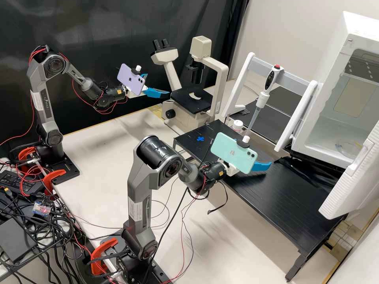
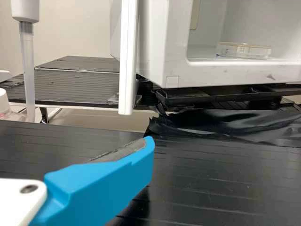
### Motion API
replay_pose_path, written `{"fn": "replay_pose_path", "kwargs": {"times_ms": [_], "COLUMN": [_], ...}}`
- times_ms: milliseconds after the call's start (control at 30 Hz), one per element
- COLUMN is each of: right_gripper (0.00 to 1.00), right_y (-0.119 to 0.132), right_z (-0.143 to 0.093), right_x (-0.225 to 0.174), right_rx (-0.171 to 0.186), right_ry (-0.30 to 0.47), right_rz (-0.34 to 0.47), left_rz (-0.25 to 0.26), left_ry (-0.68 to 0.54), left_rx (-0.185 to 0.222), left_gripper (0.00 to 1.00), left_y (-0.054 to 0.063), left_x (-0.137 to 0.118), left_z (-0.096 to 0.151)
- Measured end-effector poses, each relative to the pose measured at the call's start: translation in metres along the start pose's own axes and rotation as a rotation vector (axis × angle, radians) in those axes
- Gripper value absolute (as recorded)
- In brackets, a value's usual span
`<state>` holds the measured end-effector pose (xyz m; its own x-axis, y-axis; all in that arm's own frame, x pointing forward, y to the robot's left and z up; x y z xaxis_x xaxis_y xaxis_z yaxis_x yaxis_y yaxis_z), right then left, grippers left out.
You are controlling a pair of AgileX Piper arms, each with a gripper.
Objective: Move the petri dish to the microscope
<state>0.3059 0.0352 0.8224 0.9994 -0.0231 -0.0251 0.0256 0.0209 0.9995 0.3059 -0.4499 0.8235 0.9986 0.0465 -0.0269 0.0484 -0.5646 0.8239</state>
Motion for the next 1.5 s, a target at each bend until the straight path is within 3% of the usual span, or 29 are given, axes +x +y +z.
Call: {"fn": "replay_pose_path", "kwargs": {"times_ms": [367,533,900,1167,1500], "right_gripper": [1.00,1.00,1.00,1.00,1.00], "right_y": [0.000,0.009,0.056,0.101,0.136], "right_z": [0.001,0.015,0.052,0.056,0.055], "right_x": [0.000,-0.004,-0.006,0.018,0.062], "right_rx": [0.000,-0.005,0.059,0.046,0.098], "right_ry": [-0.003,-0.047,-0.136,-0.126,-0.160], "right_rz": [0.001,0.026,0.169,0.292,0.341], "left_rz": [0.000,0.000,0.000,0.000,0.000], "left_ry": [0.000,0.000,0.000,0.000,0.000], "left_rx": [0.000,0.000,0.000,0.000,0.000], "left_gripper": [1.00,1.00,1.00,1.00,1.00], "left_y": [0.000,0.000,0.000,0.000,0.000], "left_x": [0.000,0.000,0.000,0.000,0.000], "left_z": [0.000,0.000,0.000,0.000,0.000]}}
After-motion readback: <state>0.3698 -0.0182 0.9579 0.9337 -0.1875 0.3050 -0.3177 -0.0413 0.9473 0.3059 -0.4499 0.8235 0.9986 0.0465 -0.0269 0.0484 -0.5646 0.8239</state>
